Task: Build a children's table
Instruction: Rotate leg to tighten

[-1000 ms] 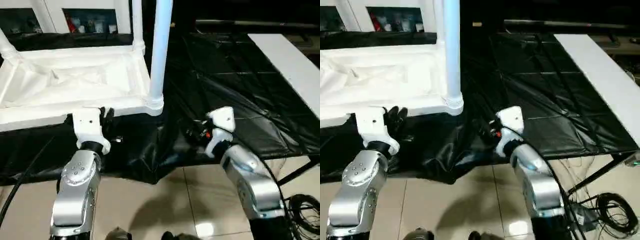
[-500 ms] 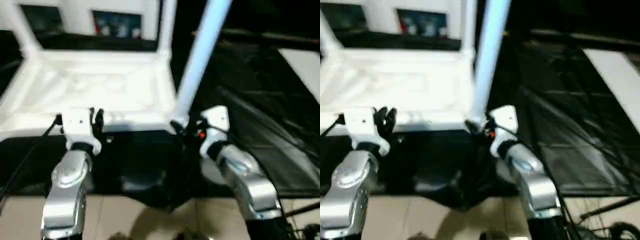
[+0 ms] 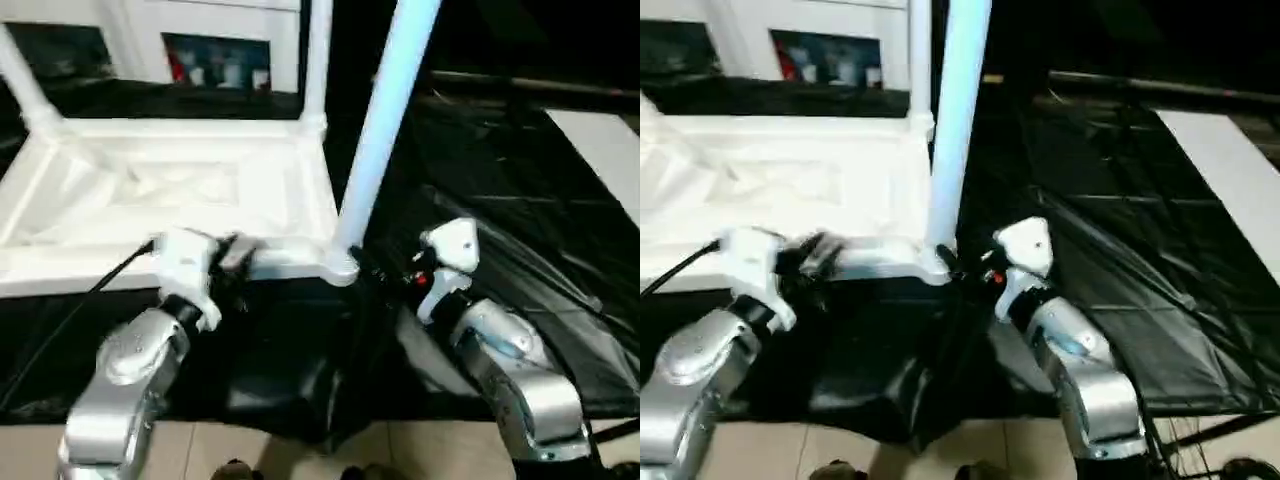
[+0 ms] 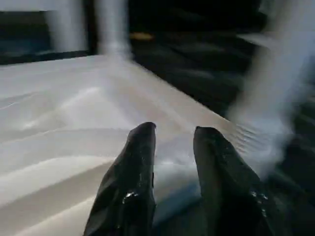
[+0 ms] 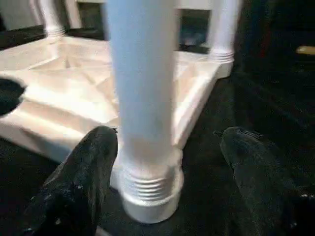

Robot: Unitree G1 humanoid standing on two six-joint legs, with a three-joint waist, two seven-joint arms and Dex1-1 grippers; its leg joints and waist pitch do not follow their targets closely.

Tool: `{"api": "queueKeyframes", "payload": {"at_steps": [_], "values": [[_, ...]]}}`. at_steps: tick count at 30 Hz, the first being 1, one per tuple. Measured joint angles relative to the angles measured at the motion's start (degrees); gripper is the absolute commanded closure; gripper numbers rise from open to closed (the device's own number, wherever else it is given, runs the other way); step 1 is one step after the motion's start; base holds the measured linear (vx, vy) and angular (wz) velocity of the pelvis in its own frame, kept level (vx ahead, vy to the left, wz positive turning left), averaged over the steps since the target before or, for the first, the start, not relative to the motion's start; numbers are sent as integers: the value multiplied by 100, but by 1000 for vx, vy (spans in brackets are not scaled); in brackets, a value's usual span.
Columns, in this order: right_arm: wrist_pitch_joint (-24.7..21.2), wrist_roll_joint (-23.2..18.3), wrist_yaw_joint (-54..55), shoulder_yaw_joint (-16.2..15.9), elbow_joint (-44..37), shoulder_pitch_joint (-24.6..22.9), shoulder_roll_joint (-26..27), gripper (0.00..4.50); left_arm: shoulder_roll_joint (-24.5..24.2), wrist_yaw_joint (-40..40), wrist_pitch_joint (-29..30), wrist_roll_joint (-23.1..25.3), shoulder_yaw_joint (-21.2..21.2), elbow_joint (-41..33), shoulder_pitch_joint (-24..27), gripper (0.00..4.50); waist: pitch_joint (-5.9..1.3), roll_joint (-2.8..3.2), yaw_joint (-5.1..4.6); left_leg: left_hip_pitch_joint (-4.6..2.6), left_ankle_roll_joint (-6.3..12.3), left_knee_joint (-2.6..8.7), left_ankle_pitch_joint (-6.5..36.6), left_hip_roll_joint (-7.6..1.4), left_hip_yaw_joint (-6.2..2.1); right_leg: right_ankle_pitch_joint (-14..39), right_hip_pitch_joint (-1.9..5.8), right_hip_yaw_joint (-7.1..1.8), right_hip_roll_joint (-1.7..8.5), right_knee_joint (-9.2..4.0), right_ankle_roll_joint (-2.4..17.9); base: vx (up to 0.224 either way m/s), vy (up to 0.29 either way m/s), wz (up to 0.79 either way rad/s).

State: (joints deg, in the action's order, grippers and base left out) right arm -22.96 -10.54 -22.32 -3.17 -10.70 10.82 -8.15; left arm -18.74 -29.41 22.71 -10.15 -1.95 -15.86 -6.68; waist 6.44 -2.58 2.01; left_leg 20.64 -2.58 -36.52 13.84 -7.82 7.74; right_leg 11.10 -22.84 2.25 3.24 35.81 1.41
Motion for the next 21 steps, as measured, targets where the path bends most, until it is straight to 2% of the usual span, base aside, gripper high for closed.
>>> {"api": "queueKeyframes", "payload": {"at_steps": [1,3,7,9,11,14,18,19,21], "values": [[16,8,9,59,61,67,-14,80,-170,-238,32,41,-143,75,-139,269,6,7,-4,-22,-7,26,-6,-8,46,3,5,-13,11,-3,-5,-65,-18,12],[94,12,-63,76,293,279,-183,80,-717,-982,113,169,-571,532,-676,253,19,18,-8,-41,-13,72,-32,-16,79,21,9,-23,16,-8,-35,-60,-16,6],[127,10,-209,103,431,341,-333,80,-901,-1513,121,270,-640,979,-1011,224,19,20,-27,-46,-48,105,-96,-39,86,-24,2,-1,13,-11,-38,-14,-4,1],[141,-2,-579,29,697,479,-622,80,-1071,-1927,92,460,-976,1667,-1606,198,24,20,-11,-31,-66,110,-112,-54,88,-39,-19,10,5,-3,-43,0,0,0],[209,-19,-903,-3,811,610,-804,80,-1210,-2171,18,652,-1101,2147,-2050,198,24,22,-12,-22,-62,137,-142,-58,91,-61,-32,15,2,-2,-11,0,0,0],[313,-34,-1274,-45,971,731,-1005,80,-1214,-2413,-180,761,-1262,2686,-2490,198,23,24,-15,-23,-40,186,-180,-58,104,-59,-34,17,2,-25,-11,0,0,0],[364,-33,-1520,-109,1211,791,-1126,80,-1104,-2518,-376,816,-1475,3340,-2750,198,23,22,-26,9,-5,204,-196,-61,115,-59,-62,22,1,-59,-9,0,0,0],[376,-33,-1548,-116,1224,803,-1133,80,-1079,-2526,-424,843,-1476,3468,-2794,224,23,23,-25,25,-2,203,-195,-61,117,-59,-74,22,2,-60,-9,0,0,0],[471,-31,-1670,-157,1437,939,-1234,80,-932,-2597,-647,984,-1566,4084,-3134,233,27,16,-8,53,18,200,-206,-61,120,-63,-104,23,3,-58,-4,0,0,0]]}}
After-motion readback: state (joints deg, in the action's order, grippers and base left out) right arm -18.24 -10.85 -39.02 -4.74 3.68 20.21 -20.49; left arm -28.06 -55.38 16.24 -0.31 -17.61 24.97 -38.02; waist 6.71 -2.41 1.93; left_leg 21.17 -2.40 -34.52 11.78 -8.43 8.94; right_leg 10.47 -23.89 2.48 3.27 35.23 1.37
